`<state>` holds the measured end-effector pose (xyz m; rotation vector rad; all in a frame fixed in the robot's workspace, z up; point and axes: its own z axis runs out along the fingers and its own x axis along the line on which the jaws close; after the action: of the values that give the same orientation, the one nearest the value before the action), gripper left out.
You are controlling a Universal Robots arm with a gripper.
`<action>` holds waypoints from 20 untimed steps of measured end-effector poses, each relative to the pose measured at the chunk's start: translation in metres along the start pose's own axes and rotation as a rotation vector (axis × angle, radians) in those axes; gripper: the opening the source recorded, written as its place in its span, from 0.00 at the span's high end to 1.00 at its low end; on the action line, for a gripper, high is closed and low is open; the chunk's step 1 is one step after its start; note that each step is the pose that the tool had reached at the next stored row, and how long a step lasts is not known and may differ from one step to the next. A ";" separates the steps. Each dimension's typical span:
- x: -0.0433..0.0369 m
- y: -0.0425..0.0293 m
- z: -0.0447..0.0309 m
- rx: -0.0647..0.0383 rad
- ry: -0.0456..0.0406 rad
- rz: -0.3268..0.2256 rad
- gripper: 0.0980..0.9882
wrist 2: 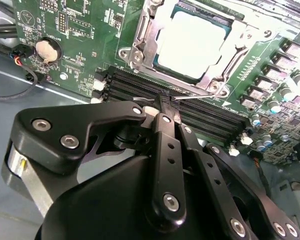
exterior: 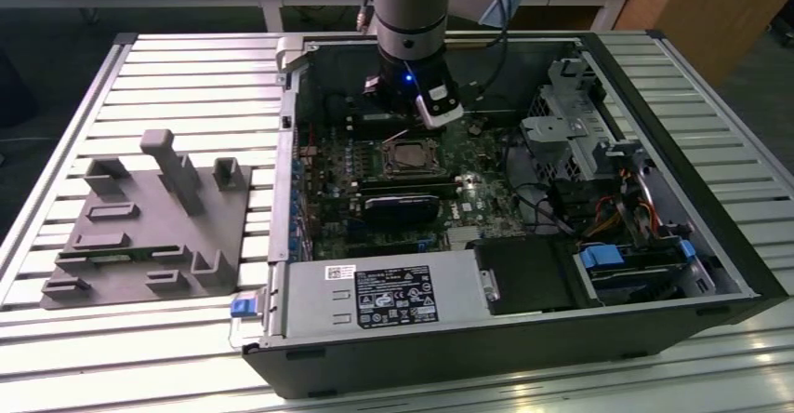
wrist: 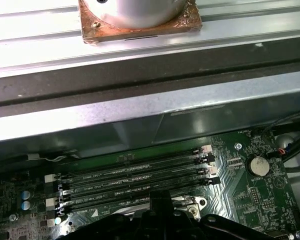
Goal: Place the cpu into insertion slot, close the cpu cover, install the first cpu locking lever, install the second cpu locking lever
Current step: 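Install the first cpu locking lever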
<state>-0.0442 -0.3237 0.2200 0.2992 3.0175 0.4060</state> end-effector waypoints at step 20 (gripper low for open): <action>0.0103 -0.0025 0.0060 0.024 -0.0862 -0.023 0.99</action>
<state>-0.0541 -0.3225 0.2130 0.2753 2.9405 0.3465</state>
